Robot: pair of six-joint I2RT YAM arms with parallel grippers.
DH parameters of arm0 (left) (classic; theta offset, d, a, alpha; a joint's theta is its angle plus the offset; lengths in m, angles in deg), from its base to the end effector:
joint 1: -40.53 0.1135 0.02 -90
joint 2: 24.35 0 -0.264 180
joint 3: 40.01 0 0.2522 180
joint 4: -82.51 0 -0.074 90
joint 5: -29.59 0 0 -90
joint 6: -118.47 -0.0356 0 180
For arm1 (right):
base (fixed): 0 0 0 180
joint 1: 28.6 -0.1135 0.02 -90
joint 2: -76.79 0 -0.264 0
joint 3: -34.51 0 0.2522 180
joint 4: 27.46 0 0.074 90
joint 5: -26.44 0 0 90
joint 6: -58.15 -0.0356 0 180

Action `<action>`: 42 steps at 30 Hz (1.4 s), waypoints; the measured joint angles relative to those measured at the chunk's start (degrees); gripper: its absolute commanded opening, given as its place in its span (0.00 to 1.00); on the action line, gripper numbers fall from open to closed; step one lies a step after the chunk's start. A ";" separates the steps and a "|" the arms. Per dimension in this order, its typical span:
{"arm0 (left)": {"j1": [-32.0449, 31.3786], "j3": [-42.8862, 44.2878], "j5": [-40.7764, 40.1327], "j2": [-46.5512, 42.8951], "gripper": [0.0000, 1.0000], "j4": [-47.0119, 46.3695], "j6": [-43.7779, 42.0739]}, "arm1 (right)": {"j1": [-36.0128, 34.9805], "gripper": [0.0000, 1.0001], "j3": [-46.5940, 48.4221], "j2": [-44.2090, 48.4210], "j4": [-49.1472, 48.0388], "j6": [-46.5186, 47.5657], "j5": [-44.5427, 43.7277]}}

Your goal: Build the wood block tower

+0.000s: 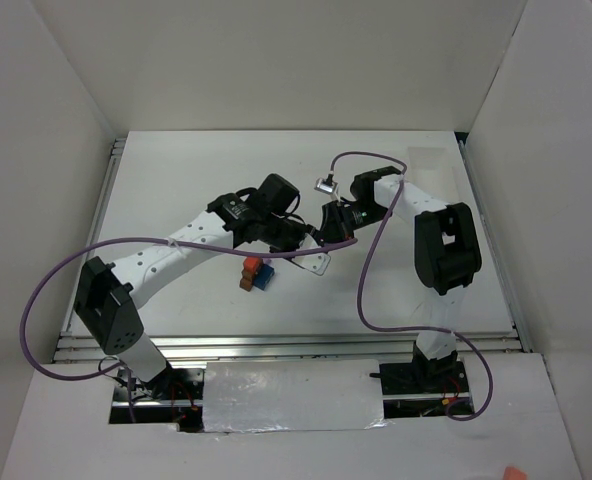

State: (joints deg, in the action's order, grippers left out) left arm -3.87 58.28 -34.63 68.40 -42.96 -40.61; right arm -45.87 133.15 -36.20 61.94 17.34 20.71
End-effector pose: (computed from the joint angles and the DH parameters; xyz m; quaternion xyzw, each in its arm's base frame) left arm 0.2416 -0.2582 0.3215 0.8063 0.4354 -0.1311 0.3782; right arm 0.3228 0.1374 0.2187 -0.3363 0.6599 0.6648 0.0978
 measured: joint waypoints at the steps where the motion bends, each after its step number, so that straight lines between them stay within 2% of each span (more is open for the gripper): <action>1: 0.00 0.11 0.02 0.00 0.39 0.20 0.07 | 0.00 0.00 0.00 0.02 0.07 0.02 0.04; 2: 0.00 0.13 0.02 0.00 0.32 0.28 0.00 | 0.00 0.00 0.00 0.04 0.07 0.04 0.07; 5: 0.00 0.13 0.04 0.00 0.22 0.31 0.07 | -0.02 0.06 0.00 0.04 0.11 0.17 0.07; 6: 0.00 0.13 0.04 0.00 0.18 0.31 0.09 | -0.02 0.17 0.00 0.04 0.11 0.17 0.04; 8: 0.00 0.13 0.07 0.00 0.08 0.26 0.28 | -0.02 0.23 0.00 0.04 0.11 0.20 0.04; 9: 0.00 0.13 0.07 0.00 0.06 0.22 0.42 | 0.00 0.33 0.00 0.07 0.13 0.24 0.04; 11: 0.00 0.13 0.13 0.00 0.01 0.00 1.18 | 0.00 0.38 0.00 0.33 0.15 0.37 0.04; 12: -0.02 0.13 0.20 0.00 0.00 -0.17 1.95 | 0.07 0.44 0.00 0.74 0.13 0.68 0.00; 14: -0.04 0.13 0.20 -0.11 0.00 -0.83 3.85 | 0.50 0.99 0.00 1.84 0.39 1.03 -0.02; 19: 0.11 0.09 0.48 -1.27 0.00 -2.29 11.04 | 3.21 1.00 -1.16 9.94 0.44 4.20 0.17; 23: 0.31 -2.32 -0.20 -5.86 0.00 -6.54 17.88 | 7.06 1.00 -2.95 17.03 0.94 6.47 0.50; 27: 0.39 -6.12 -3.87 -12.81 0.00 -11.74 25.44 | 11.58 1.00 -3.37 18.71 1.29 8.15 0.57; 30: 0.39 -6.12 -6.69 -14.56 0.00 -14.16 30.80 | 16.76 1.00 -2.73 18.67 1.77 8.76 0.33; 33: 0.44 -5.22 -9.46 -13.79 0.00 -14.84 35.34 | 22.49 1.00 4.33 16.87 2.10 9.14 0.17; 36: 0.50 -2.62 -12.96 -11.76 0.00 -15.15 39.78 | 26.64 1.00 15.54 14.08 1.55 9.25 0.28; 39: 0.72 0.00 -16.13 -10.60 0.00 -15.69 44.39 | 27.12 1.00 26.21 12.17 1.60 9.60 0.42; 42: 0.81 2.58 -20.37 -10.43 0.00 -16.68 51.71 | 25.81 1.00 33.05 11.17 1.46 9.18 0.70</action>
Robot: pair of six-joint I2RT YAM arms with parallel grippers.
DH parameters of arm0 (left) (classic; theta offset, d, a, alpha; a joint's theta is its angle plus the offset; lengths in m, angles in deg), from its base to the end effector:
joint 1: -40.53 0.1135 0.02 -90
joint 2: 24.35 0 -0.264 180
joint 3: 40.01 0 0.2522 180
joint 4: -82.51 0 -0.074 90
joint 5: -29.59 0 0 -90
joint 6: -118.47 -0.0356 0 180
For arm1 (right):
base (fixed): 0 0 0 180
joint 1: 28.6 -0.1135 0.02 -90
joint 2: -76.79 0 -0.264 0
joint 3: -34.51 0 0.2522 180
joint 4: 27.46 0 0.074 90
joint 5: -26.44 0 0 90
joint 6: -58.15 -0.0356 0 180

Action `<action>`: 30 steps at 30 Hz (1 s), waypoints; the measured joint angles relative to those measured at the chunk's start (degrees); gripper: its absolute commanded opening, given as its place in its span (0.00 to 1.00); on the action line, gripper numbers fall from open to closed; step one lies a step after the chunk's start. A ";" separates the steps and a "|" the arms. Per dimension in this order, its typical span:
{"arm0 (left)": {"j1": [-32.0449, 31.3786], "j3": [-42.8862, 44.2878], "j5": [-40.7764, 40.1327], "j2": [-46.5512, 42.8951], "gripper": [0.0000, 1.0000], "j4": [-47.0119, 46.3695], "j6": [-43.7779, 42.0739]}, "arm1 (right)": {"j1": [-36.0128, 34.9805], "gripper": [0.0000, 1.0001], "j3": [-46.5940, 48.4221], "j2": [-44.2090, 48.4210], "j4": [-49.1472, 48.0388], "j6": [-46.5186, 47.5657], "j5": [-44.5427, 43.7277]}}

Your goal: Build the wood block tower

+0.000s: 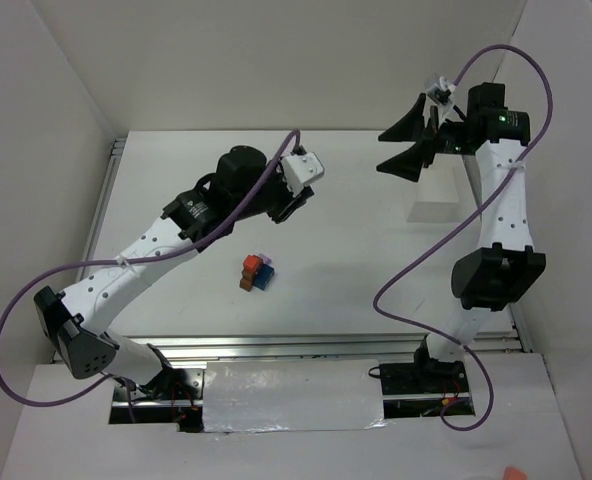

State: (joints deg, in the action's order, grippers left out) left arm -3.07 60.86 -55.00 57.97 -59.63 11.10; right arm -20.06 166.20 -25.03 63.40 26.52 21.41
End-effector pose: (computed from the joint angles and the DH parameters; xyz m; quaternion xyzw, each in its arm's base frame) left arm 0.2346 -0.2280 0.4192 0.4369 0.6883 -0.1686 0.5540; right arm 0.3318 -0.0140 0.4301 -0.4542 0.5762 0.4437 0.5146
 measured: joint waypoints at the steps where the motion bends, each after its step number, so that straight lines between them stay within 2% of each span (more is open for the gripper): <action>1: 0.04 0.68 -1.25 0.02 0.01 -0.31 2.03 | -0.68 1.00 1.01 -0.15 -1.05 -1.60 -0.50; 3: 0.13 1.90 -3.82 0.02 0.01 -0.68 6.45 | -2.43 1.00 -0.24 0.31 -8.76 -8.94 -3.72; 4: 0.20 2.49 -4.57 0.09 0.01 -0.59 8.13 | -3.67 1.00 -3.98 1.88 -15.17 -14.47 -7.34; 7: 0.39 4.79 -7.06 0.46 0.01 0.98 12.50 | -9.75 1.00 -22.34 8.70 -35.17 -28.74 -26.93; 9: 0.72 6.29 -9.44 0.94 0.01 1.97 14.88 | -13.77 1.00 -32.06 12.11 -44.04 -35.54 -37.20; 12: 1.62 9.01 -12.04 2.49 0.01 3.45 17.64 | -15.69 1.00 -39.69 16.20 -53.13 -44.39 -45.83; 17: 5.70 22.64 -11.61 11.34 0.00 9.14 20.11 | -13.79 1.00 -41.51 23.15 -63.98 -59.45 -58.75; 20: 8.33 29.94 -10.73 17.00 0.00 13.16 20.83 | -14.01 1.00 -48.09 31.71 -72.59 -67.43 -68.50; 24: 10.62 28.22 -12.04 19.06 0.00 15.93 20.81 | -18.84 1.00 -59.78 43.80 -77.02 -74.18 -84.13; 30: 14.49 28.06 -8.98 19.12 0.00 19.96 25.31 | -23.54 1.00 -63.76 45.29 -74.82 -78.58 -101.70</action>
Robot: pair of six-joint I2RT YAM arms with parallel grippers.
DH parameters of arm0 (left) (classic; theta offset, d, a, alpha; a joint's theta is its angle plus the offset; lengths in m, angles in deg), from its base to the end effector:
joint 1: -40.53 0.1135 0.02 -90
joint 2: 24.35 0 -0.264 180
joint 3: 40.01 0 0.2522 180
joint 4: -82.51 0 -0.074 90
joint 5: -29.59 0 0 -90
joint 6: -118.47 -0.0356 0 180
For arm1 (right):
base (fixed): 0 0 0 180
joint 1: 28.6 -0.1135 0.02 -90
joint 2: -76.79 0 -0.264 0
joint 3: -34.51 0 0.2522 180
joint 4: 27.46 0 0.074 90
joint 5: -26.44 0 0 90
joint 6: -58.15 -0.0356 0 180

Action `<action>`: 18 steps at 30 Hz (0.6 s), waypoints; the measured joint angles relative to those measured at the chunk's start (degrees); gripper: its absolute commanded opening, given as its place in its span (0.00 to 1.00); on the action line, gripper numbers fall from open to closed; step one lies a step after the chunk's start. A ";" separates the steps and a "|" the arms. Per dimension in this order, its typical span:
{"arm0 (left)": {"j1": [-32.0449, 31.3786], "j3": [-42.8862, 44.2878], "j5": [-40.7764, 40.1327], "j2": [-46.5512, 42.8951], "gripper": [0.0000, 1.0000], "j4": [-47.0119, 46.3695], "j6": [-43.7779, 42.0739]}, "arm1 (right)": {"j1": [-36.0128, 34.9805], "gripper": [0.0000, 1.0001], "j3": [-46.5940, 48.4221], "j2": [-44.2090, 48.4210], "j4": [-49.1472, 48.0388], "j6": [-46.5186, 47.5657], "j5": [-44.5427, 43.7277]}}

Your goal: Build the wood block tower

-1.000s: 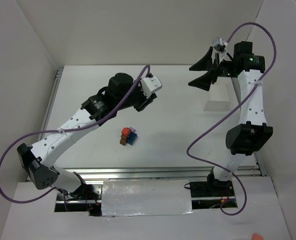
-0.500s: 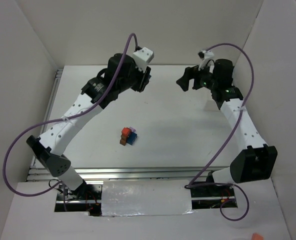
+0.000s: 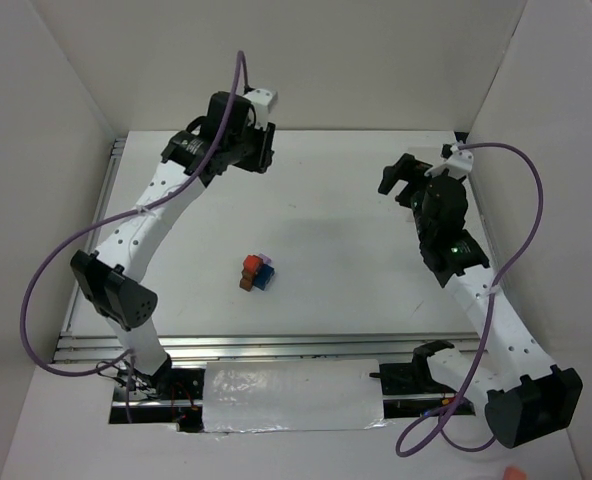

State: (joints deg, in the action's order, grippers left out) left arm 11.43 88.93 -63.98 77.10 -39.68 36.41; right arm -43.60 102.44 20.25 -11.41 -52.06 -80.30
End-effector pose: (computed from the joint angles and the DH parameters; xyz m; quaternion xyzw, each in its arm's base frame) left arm 0.3424 -0.1881 0.4334 0.1440 0.8551 -0.1324 0.4802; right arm 0.2242 0.0495 0.3748 0.1316 0.7222 0.1008 0.6715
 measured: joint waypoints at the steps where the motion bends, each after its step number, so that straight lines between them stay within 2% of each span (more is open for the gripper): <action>1: 0.52 -0.74 0.09 -0.66 0.00 -0.68 0.76 | -0.15 1.00 -0.85 0.00 0.63 -0.26 -1.40; 5: 1.46 -15.50 0.31 -9.40 0.00 -4.59 4.28 | -0.94 1.00 -4.09 0.13 2.27 -0.74 -3.50; 8: -0.59 -26.62 -0.79 -14.88 0.00 -4.09 6.56 | -1.60 1.00 -6.29 0.59 3.15 -1.14 -3.65; 13: -7.34 -36.87 -5.35 -18.21 0.00 -4.68 9.92 | -2.19 1.00 -9.77 1.38 3.43 -1.49 -3.58; 18: -9.03 -45.20 -8.46 -22.80 0.00 -7.69 12.28 | -3.02 1.00 -12.31 2.49 4.24 -1.49 -5.03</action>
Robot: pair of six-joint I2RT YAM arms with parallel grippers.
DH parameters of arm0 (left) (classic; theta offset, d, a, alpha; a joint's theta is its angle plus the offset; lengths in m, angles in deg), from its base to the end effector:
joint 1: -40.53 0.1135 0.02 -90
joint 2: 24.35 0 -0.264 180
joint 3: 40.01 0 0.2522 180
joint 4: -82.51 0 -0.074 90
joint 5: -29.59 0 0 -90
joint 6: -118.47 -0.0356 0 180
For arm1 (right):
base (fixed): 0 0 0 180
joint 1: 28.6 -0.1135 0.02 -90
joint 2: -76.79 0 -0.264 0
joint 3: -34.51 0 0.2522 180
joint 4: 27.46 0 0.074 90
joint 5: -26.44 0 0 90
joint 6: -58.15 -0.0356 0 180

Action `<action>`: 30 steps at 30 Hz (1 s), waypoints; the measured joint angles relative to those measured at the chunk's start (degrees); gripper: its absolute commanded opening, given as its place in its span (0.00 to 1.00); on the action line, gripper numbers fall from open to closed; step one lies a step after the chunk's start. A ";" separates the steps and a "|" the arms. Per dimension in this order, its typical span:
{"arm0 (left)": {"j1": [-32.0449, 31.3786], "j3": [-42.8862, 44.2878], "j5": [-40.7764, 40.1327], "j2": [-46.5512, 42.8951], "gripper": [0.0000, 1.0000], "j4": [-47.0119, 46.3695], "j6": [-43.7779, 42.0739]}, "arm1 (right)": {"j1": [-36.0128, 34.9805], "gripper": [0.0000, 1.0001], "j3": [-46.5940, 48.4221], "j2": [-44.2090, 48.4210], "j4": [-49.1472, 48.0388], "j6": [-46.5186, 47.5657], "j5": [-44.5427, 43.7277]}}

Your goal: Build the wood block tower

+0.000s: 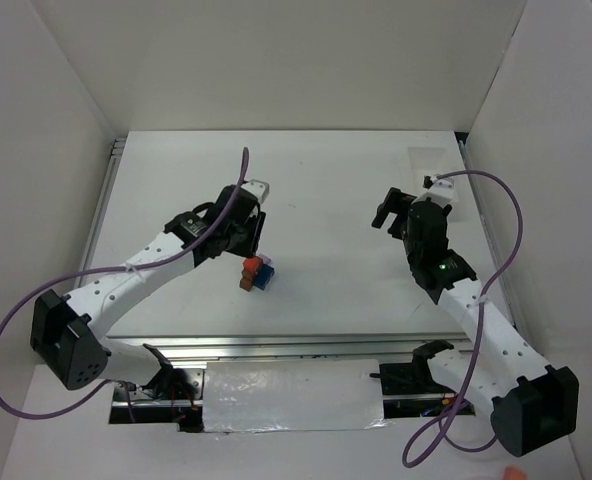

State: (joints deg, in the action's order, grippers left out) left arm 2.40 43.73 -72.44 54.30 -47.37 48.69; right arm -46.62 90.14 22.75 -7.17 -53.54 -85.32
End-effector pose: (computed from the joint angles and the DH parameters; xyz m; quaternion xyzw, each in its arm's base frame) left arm 0.2375 -0.1770 0.3177 0.1034 0.9139 -0.1009 0.3793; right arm 0.2119 0.0550 0.2999 0.1355 0.7941 0.0501 0.5904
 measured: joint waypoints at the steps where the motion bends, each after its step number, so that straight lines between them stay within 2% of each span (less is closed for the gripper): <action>1: -0.07 -1.33 -1.09 -0.61 0.00 -0.42 0.44 | -0.11 1.00 -0.63 0.48 0.20 0.02 -0.44; 8: -1.25 -7.28 -4.24 -1.29 0.00 -5.64 1.01 | -0.26 1.00 -1.88 1.95 0.37 0.07 -1.66; 30: -2.25 -12.17 -6.05 0.98 0.01 -11.19 0.72 | -0.37 1.00 -1.88 1.03 0.46 1.01 -3.98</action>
State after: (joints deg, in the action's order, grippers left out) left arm 0.15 31.55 -78.50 55.28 -58.56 49.42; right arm -46.99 88.26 23.77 -6.71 -52.54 -89.30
